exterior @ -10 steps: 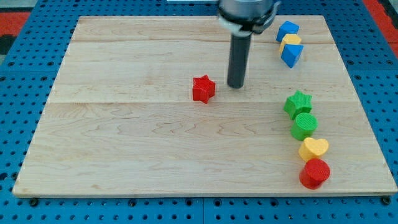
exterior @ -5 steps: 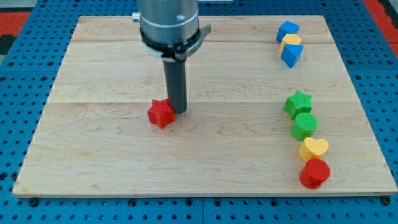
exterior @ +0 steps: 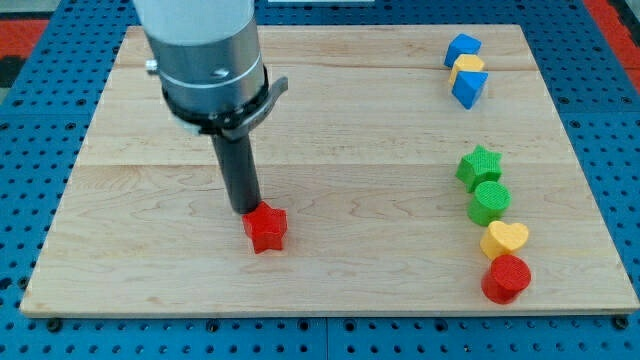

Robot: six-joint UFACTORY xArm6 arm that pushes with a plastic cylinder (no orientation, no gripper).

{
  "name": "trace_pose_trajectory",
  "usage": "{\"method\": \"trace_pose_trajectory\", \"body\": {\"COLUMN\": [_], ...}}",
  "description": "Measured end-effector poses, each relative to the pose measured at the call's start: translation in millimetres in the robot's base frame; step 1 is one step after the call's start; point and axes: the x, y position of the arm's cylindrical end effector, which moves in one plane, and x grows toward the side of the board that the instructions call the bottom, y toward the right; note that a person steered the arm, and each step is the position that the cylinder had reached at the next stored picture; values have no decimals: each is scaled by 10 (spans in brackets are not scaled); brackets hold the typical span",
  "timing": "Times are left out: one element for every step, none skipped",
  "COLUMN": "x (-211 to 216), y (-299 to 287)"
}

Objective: Place the red star towards the bottom center

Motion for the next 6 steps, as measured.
{"method": "trace_pose_trajectory", "body": {"x": [144,318,184,638,1269,1284], "y": [199,393,504,1280,1557,1869]}}
